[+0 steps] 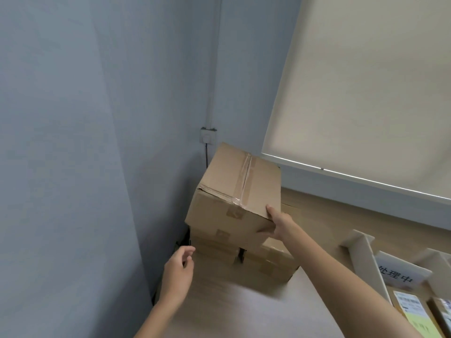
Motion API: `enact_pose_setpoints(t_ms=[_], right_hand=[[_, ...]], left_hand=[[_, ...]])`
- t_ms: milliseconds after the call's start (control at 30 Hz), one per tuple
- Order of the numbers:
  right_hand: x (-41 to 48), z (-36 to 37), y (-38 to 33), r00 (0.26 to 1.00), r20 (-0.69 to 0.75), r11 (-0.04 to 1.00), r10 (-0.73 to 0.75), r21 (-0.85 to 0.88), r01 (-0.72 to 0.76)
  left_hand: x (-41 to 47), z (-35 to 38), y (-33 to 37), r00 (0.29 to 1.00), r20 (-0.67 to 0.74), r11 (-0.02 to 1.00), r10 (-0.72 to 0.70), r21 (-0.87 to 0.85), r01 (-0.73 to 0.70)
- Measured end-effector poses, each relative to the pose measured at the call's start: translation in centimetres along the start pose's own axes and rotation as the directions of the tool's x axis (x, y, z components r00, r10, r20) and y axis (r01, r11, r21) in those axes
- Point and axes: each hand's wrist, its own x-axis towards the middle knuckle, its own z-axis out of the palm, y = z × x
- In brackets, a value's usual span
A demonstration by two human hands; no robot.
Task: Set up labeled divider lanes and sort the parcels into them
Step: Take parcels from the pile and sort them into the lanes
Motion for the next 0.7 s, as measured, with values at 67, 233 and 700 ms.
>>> enact_pose_setpoints(t_ms=[67,233,700], right_hand=[[-0.8,-1.6,1.2,0.999,0.033,0.999,-0.001,0.044,0.0],[-4.1,-6.7,5.4,0.983,0.146,0.99,-0.111,0.097,0.098],[-21.1,-26.8,19.4,0.886,0.43,0.98,-0.175,-0.015,0.201]], left_hand=[[-0.2,-0.8,0.9,0.997,-0.081,0.997,-0.004,-0.071,-0.002],[-1.4,-3.2,3.0,0.976,-0.214,0.979,-0.045,-0.206,0.0],[-22.0,-5.8,3.9,0.838,0.521,0.725,-0.161,-0.513,0.459]])
